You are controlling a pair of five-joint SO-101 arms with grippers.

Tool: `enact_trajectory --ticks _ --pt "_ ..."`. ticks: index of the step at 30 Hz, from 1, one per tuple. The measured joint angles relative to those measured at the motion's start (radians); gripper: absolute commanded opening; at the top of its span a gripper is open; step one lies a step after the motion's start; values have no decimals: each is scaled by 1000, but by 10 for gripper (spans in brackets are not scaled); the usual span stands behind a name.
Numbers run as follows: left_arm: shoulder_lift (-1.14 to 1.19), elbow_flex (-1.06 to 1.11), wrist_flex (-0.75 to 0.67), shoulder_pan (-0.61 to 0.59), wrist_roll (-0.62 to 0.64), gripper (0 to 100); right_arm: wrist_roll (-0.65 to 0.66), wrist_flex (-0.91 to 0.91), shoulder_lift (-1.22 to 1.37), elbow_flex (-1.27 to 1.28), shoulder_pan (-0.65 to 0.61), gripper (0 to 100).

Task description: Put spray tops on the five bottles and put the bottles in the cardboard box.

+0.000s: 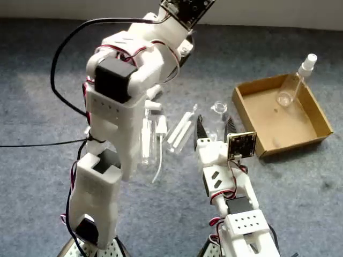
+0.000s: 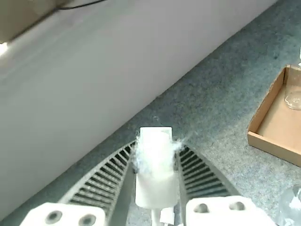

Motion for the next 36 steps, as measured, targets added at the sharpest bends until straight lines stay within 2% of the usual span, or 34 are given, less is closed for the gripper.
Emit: enact_trajectory --ticks 6,9,14,17,23,28,32,36 --pt "-147 -3 54 -78 5 10 0 0 0 0 0 187" --pt "-193 -14 57 -126 100 10 0 0 0 0 0 187" --pt "-216 -15 58 -192 327 10 0 0 0 0 0 187" --pt "-216 -17 61 -209 385 10 0 0 0 0 0 187" --pt "-239 34 61 -216 396 10 0 0 0 0 -28 187" --pt "-354 126 61 -216 390 10 0 0 0 0 -29 187" --pt "-488 270 61 -216 313 10 0 0 0 0 -29 187" --pt "-612 450 61 -216 298 10 0 0 0 0 -29 187"
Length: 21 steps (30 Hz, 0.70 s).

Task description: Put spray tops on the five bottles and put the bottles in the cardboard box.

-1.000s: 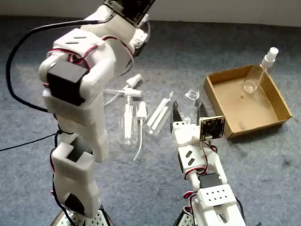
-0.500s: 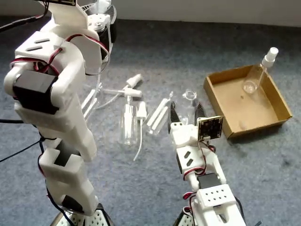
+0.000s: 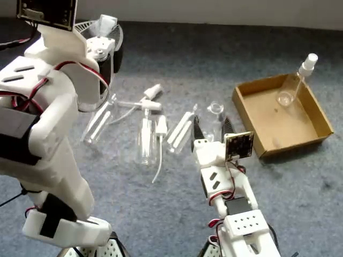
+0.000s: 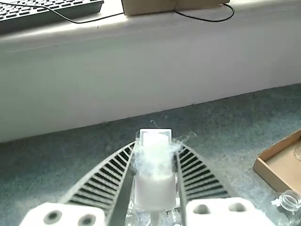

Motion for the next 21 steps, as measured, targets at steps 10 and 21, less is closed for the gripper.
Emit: enact_trajectory --ticks 10,21 --pt "-226 333 0 0 0 10 0 0 0 0 0 187" --pt "-440 578 0 0 0 10 0 0 0 0 0 187"
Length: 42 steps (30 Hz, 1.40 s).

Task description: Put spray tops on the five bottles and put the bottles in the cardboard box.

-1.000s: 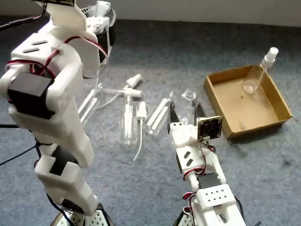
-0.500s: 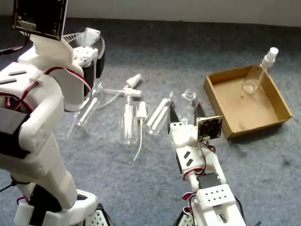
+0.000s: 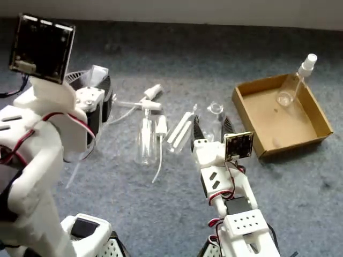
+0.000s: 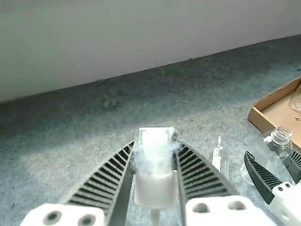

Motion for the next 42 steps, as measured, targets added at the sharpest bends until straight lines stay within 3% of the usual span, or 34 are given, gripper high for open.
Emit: enact_trajectory --ticks 7,12,22,28,32,38,42 --pt "-196 210 -5 0 0 11 0 0 0 0 -48 187" --pt "-288 437 -146 -3 0 11 0 0 0 0 -66 187" --pt "-483 1010 -766 0 0 10 0 0 0 0 -66 187" --pt "-597 1320 -1186 126 -2 10 0 0 0 0 -66 187" --pt "-623 1401 -1387 190 -2 10 0 0 0 0 -77 187" --pt "-628 1407 -1579 195 -2 10 0 0 0 0 -80 187" --pt "-628 1407 -1703 232 -2 10 112 0 0 0 -143 187"
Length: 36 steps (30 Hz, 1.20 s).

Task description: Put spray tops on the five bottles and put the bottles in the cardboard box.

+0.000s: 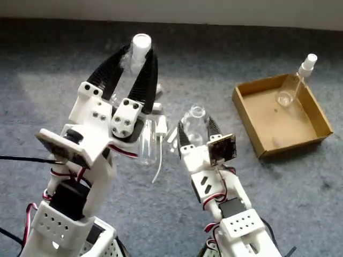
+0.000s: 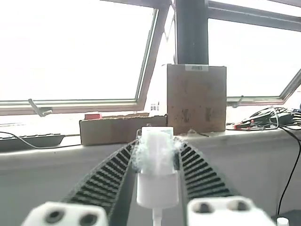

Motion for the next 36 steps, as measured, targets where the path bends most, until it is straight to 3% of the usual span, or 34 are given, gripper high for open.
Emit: enact_trajectory --ticks 4,15,28,36 --pt "-3 34 -68 69 0 10 106 0 0 0 -81 187" --pt "-5 186 -353 129 0 10 117 0 0 0 -132 187" --pt "-5 238 -468 132 0 10 117 0 0 0 -132 184" --pt "-5 238 -468 175 0 10 117 0 0 0 -132 94"
